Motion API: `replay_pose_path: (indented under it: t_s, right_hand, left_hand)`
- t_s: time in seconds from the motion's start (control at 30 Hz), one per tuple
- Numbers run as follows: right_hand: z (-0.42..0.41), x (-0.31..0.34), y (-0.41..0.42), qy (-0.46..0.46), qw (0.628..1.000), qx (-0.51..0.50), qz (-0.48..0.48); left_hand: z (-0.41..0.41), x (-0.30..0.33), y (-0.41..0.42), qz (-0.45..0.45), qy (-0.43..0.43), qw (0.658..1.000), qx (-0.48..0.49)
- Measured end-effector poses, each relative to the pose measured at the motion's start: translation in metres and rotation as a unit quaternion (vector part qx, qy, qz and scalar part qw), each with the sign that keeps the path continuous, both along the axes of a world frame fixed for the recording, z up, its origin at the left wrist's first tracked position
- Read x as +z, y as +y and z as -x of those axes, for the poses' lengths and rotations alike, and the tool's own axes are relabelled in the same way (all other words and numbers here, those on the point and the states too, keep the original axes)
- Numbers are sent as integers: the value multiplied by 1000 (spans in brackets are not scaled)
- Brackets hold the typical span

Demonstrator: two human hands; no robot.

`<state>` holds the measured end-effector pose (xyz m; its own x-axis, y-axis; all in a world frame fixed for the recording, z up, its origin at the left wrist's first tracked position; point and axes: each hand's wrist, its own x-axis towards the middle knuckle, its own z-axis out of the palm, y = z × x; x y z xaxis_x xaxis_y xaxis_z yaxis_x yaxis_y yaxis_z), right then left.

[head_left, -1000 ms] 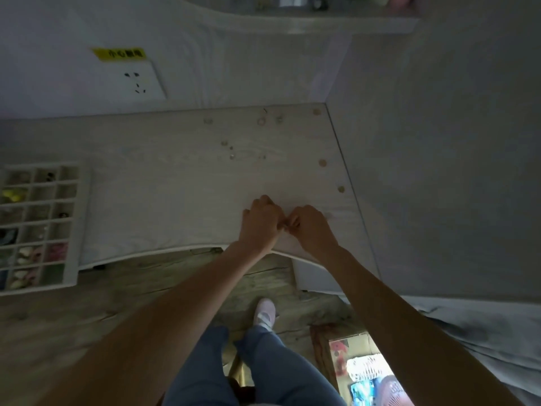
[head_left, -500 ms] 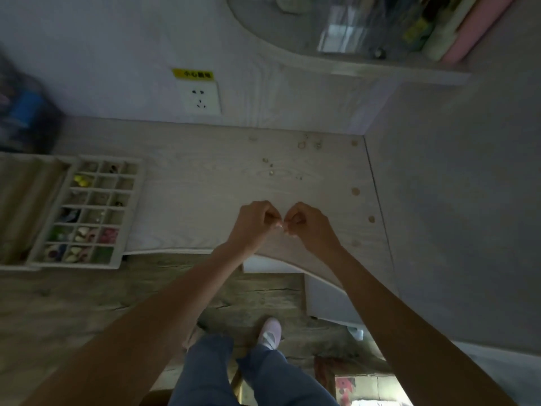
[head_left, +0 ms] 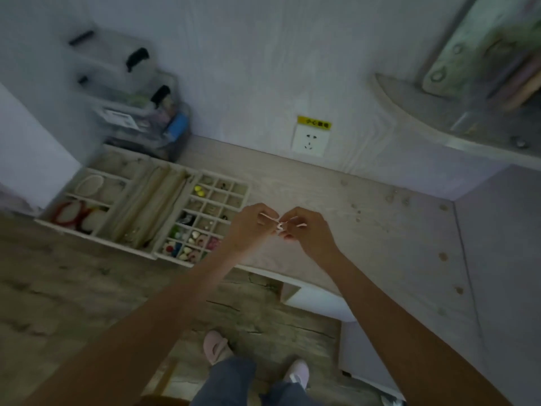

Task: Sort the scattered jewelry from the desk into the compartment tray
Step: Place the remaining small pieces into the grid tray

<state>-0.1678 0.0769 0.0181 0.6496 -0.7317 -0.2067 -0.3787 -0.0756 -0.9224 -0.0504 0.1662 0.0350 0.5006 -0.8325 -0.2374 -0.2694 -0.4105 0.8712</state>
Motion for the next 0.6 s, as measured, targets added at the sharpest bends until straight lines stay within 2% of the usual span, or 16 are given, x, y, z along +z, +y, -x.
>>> replay_pose_path:
  t_s: [0.37, 0.47, 0.6]
  right_hand:
    - [-108, 0, 29, 8, 999, 31, 0]
    - [-128, -2, 31, 19, 999, 38, 6]
    - [-145, -6, 32, 13, 999, 13, -49]
  left_hand:
    - [-101, 6, 45, -20, 41, 999, -9]
    - [-127, 4, 54, -54, 14, 998, -32]
    - [-157, -4, 63, -74, -85, 992, -59]
